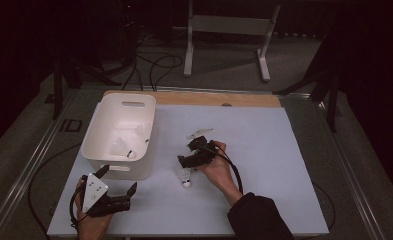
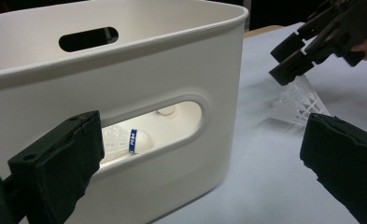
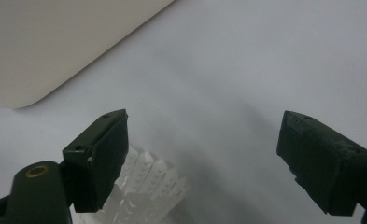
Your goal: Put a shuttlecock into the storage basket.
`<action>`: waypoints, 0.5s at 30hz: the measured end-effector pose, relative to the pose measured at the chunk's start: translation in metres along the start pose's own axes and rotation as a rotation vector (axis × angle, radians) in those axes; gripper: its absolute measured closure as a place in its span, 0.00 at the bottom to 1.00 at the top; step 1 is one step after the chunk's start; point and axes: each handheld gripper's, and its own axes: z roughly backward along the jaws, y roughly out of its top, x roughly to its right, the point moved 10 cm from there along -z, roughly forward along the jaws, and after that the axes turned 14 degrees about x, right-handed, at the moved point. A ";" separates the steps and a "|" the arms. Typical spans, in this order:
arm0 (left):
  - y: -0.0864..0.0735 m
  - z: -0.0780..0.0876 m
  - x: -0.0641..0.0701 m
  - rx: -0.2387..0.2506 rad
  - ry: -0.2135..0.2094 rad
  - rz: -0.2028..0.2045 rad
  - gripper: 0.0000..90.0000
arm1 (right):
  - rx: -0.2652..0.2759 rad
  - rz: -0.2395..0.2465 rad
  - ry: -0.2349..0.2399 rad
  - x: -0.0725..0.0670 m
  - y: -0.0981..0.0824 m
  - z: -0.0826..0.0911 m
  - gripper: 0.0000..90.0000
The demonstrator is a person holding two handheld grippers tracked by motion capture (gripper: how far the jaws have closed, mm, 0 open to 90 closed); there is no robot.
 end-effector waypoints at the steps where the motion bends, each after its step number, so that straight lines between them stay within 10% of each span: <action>1: 0.000 0.000 0.000 0.001 0.000 0.000 0.00 | 0.000 -0.005 0.002 0.000 0.000 0.002 0.19; 15: 0.000 0.000 0.000 0.000 0.002 0.000 0.00 | -0.031 -0.025 0.061 -0.010 -0.010 0.020 0.17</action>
